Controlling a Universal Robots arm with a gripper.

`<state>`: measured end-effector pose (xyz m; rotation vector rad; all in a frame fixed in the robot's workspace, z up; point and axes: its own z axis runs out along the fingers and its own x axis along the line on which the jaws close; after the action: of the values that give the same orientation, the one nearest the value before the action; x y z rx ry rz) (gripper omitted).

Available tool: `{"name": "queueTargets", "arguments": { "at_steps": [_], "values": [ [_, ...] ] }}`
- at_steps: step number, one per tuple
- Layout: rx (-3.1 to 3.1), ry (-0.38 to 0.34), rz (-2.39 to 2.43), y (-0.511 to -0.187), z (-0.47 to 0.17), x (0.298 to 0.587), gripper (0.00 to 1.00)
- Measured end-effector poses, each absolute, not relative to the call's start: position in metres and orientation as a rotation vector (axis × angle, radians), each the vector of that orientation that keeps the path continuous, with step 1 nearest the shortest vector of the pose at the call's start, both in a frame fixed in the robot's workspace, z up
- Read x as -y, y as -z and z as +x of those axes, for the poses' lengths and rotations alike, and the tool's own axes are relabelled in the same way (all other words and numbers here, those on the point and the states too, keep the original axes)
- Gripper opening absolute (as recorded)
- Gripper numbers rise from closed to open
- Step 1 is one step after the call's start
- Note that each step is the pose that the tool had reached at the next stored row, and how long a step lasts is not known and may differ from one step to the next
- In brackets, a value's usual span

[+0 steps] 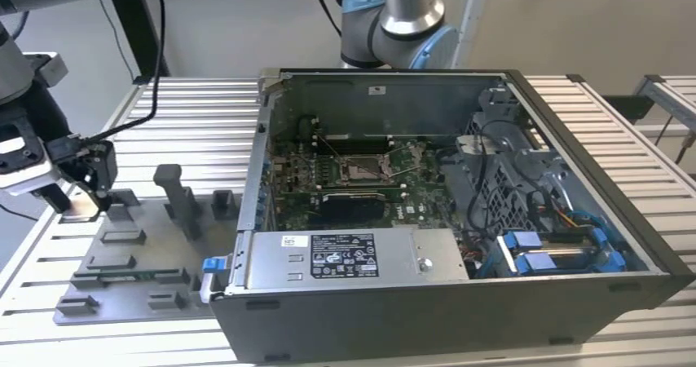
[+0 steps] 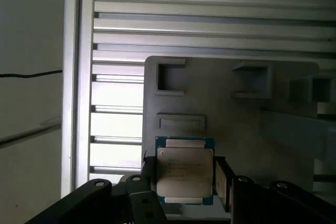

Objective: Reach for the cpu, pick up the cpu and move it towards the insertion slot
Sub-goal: 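Pick up the cpu and move it towards the insertion slot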

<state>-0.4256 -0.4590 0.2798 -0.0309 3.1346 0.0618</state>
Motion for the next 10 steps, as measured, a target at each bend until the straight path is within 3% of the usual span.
{"name": "queueTargets", "arguments": {
  "at_steps": [10],
  "values": [
    [-3.135,-0.062,-0.031,-0.305,-0.426,0.459,0.00]
  ]
}}
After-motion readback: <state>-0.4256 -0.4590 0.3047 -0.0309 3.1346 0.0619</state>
